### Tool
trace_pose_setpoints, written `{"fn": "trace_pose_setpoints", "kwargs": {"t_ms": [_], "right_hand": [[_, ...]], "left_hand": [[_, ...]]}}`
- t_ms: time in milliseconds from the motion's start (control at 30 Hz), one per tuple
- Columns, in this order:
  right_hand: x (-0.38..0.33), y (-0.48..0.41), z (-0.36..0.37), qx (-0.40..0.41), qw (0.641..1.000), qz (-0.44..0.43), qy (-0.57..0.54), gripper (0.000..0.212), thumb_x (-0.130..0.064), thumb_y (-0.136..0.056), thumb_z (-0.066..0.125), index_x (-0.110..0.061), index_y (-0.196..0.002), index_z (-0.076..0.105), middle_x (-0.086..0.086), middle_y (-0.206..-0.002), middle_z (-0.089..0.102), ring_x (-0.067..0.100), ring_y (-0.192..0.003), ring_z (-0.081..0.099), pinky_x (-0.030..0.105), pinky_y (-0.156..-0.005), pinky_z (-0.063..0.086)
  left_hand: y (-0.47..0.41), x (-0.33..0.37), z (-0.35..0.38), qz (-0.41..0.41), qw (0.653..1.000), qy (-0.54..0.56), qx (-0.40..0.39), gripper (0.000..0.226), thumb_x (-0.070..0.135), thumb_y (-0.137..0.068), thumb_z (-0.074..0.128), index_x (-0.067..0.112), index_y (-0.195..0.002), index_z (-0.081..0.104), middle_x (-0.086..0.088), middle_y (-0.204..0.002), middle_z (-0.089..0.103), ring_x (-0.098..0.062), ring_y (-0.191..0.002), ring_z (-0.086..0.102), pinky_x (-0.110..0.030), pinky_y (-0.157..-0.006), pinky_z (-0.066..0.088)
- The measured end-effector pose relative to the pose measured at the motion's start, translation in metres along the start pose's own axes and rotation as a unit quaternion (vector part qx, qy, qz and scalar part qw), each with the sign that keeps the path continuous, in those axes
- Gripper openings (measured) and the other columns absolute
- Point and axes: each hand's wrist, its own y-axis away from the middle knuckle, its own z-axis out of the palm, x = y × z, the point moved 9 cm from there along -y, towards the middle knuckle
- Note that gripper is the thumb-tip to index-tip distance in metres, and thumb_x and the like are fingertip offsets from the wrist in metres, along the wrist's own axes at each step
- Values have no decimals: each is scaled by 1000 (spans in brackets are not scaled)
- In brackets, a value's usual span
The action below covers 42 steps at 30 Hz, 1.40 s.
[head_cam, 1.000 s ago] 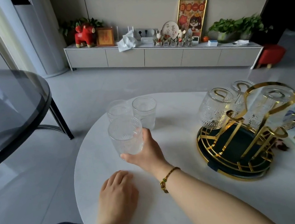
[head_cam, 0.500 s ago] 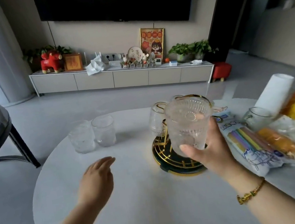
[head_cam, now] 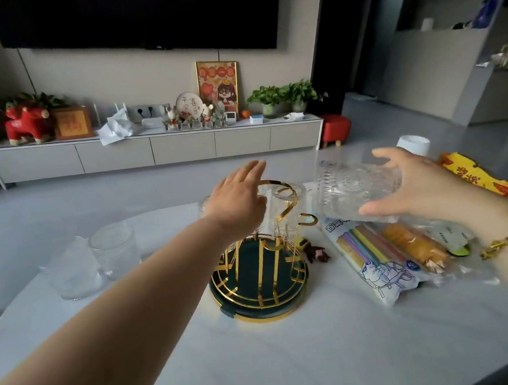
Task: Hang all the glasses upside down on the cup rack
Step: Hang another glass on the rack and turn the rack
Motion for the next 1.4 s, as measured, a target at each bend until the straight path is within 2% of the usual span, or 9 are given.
{"fn": "trace_pose_setpoints", "kwargs": {"t_ms": [133,400,500,600,667,767,900,1233,1400], "right_hand": [[-1,-19,11,-31,998,6,51,101,-40,-51,80,-22,-133,24,8,-141,37,24,-123,40,26,-88,31],[-14,-38,66,-106,993,-13,57,102,-38,-54,79,-21,-135,18,11,-143,32,24,-129,29,34,-101,31],[-15,-43,81,-119,991,-3,56,99,-40,-55,78,-22,-133,19,13,-139,33,24,-124,33,32,-96,34],[-14,-44,94,-131,990,7,51,90,-40,-55,78,-19,-126,26,13,-131,39,20,-105,39,29,-82,37],[-11,-44,102,-130,991,13,42,88,-40,-55,78,-18,-124,29,12,-130,40,17,-102,38,28,-80,35],[-8,-45,110,-128,991,15,26,89,-40,-54,79,-18,-125,30,9,-134,40,20,-115,40,29,-85,35],[-12,-44,120,-123,992,0,30,88,-37,-55,80,-15,-125,33,8,-134,40,22,-121,35,35,-96,36],[-11,-44,128,-126,992,-1,27,85,-36,-59,77,-14,-128,33,8,-137,39,24,-125,31,39,-100,34],[-14,-41,127,-115,991,-16,63,84,-39,-64,73,-16,-132,30,7,-140,37,26,-127,25,38,-101,30]], "left_hand": [[-6,-1,25,-5,997,-19,-80,68,-2,-86,36,25,-142,8,3,-155,8,-16,-141,4,-37,-116,4],[-3,-7,30,10,998,-11,-67,72,-3,-84,39,25,-142,6,4,-156,5,-14,-142,0,-36,-116,7],[-3,-8,32,15,998,-7,-59,73,-2,-84,41,24,-142,6,3,-156,6,-14,-142,0,-36,-116,7],[-4,-11,33,21,998,-2,-56,74,-2,-83,42,25,-142,6,4,-156,6,-14,-142,-1,-35,-116,6],[-5,-12,34,23,998,-2,-53,75,-2,-83,42,25,-142,6,4,-156,6,-14,-142,-1,-35,-116,6],[-5,-12,34,23,999,0,-49,76,-2,-82,43,25,-142,5,4,-156,6,-13,-142,-1,-34,-116,6],[-5,-12,35,23,999,1,-43,77,-2,-82,46,26,-142,6,4,-155,6,-13,-142,-1,-34,-116,7],[-5,-12,35,21,999,3,-39,78,-1,-82,47,26,-142,6,5,-155,6,-14,-142,-1,-34,-116,8],[-4,-11,35,20,999,6,-39,78,-1,-82,48,25,-142,6,4,-156,6,-14,-142,-2,-34,-116,7]]}}
